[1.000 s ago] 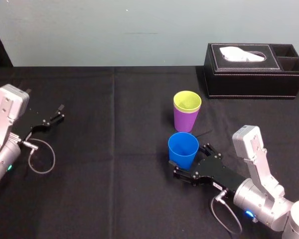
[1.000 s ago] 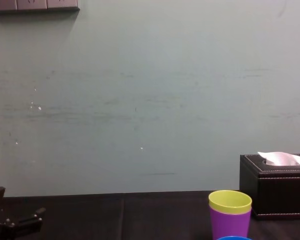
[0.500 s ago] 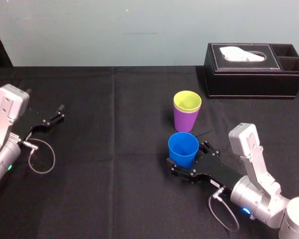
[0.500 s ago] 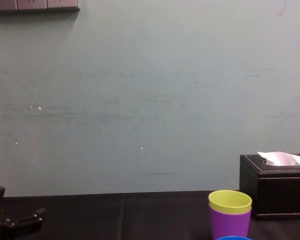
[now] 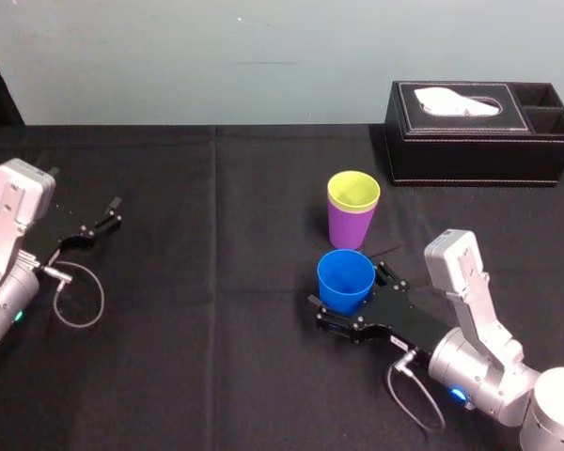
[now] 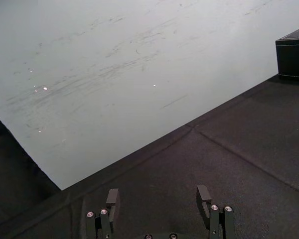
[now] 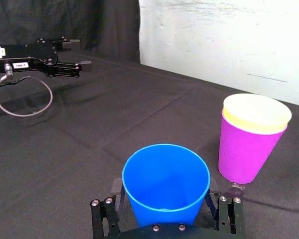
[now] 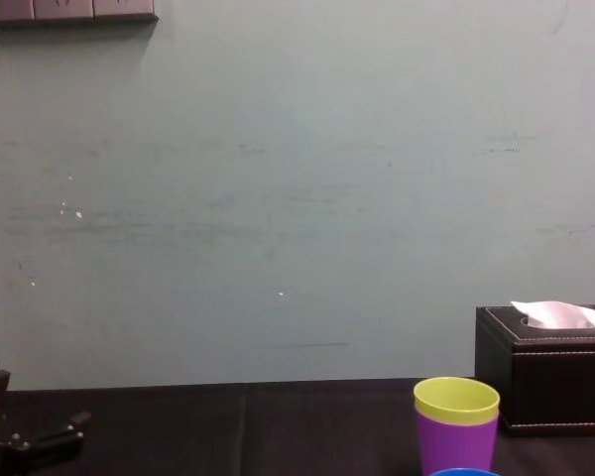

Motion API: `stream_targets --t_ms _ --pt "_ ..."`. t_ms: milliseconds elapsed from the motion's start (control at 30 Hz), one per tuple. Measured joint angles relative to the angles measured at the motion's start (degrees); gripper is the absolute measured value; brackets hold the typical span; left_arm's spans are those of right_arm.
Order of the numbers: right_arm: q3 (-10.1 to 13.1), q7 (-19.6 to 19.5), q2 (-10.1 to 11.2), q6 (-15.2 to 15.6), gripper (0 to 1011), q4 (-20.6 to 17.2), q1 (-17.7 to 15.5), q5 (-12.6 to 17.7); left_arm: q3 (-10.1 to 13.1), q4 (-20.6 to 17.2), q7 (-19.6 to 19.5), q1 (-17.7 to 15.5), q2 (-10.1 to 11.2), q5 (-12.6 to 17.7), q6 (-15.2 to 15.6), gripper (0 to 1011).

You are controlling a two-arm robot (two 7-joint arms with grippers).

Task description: Stack the three plastic cups sequentially using one hand.

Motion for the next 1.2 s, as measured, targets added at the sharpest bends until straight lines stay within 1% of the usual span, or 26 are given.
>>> stream_targets --t_ms 200,467,567,600,667,700,800,833,867,1100,1200 --pt "-0.4 0.0 -0.5 -0.5 1003 0.6 0.5 -0.4 0.0 0.0 0.0 0.0 0.0 0.0 0.0 1011" --pt "-0.3 0.0 -0.5 -0.5 1002 0.6 0.5 -0.4 0.0 0.0 0.0 0.0 0.0 0.0 0.0 1011" --pt "-0.3 0.0 -0.4 -0.4 947 0.5 0.5 -0.4 0.0 0.0 0.0 0.0 0.0 0.0 0.0 1011" --pt "-0.3 0.0 -0.4 -0.4 947 0.5 0.5 -0.4 0.0 0.0 0.0 0.0 0.0 0.0 0.0 1011" --pt "-0.3 0.0 -0.4 -0.4 876 0.5 0.4 -0.4 0.0 0.0 0.0 0.0 0.0 0.0 0.0 1011" --pt "-0.3 0.0 -0.4 -0.4 876 0.5 0.4 -0.3 0.0 0.0 0.0 0.0 0.0 0.0 0.0 1011" --pt "-0.3 0.0 -0.4 -0.4 775 0.4 0.4 -0.3 0.0 0.0 0.0 0.0 0.0 0.0 0.0 1011" --pt "-0.3 0.0 -0.4 -0.4 775 0.4 0.4 -0.3 0.0 0.0 0.0 0.0 0.0 0.0 0.0 1011" --pt "-0.3 0.0 -0.4 -0.4 748 0.4 0.4 -0.3 0.0 0.0 0.0 0.0 0.0 0.0 0.0 1011" --pt "-0.2 0.0 -0.4 -0.4 728 0.3 0.4 -0.3 0.0 0.0 0.0 0.0 0.0 0.0 0.0 1011" --pt "0.4 0.0 0.2 0.4 726 -1.5 0.1 0.2 0.0 0.0 0.0 0.0 0.0 0.0 0.0 1011"
